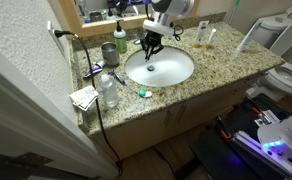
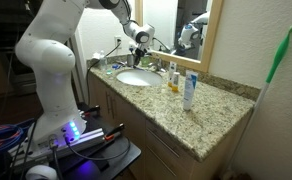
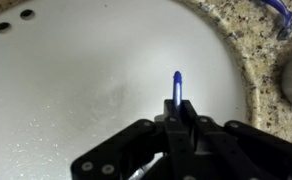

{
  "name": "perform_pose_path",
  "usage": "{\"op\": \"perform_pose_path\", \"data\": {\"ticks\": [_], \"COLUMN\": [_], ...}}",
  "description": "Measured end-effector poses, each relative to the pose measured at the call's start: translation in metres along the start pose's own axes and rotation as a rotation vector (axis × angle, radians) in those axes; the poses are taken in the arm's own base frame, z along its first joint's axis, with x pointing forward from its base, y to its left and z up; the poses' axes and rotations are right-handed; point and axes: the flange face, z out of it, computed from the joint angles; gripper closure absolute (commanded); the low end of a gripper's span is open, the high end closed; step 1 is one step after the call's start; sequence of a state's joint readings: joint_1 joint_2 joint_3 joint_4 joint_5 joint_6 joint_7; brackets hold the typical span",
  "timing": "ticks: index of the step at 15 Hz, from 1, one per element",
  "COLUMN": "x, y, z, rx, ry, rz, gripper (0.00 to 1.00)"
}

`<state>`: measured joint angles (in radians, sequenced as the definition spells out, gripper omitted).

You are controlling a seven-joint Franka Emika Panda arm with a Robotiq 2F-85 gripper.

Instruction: Open the faucet, place the toothbrush underneath the running faucet then set it down on the right side of the counter, pick up the shaving stick and place it under the running water then set it down on the left side of the counter, close the faucet

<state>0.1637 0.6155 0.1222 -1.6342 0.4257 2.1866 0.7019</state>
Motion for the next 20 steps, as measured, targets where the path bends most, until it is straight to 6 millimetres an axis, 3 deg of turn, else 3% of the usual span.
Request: {"op": "perform_pose_path", "data": {"ticks": [2, 3, 7, 8, 12, 13, 20], "x": [-0.0027, -0.0045, -0.0094, -0.0094, -0.0087, -0.0083, -0.0079], "y": [-0.0006, -0.0011, -0.0030, -0.0029, -0.0025, -0.0023, -0.0031], "z": [0.0015, 0.0019, 0.0022, 0.0024, 0.0034, 0.0032, 0.0026], "rx": [-0.004, -0.006, -0.007, -0.008, -0.009, -0.009, -0.004], "ry": [-0.004, -0.005, -0.005, -0.006, -0.005, -0.004, 0.004], "rz": [0.002, 0.002, 0.004, 0.004, 0.009, 0.011, 0.018], "gripper": [0.98, 0.90, 0.90, 0.98, 0.98, 0.90, 0.90]}}
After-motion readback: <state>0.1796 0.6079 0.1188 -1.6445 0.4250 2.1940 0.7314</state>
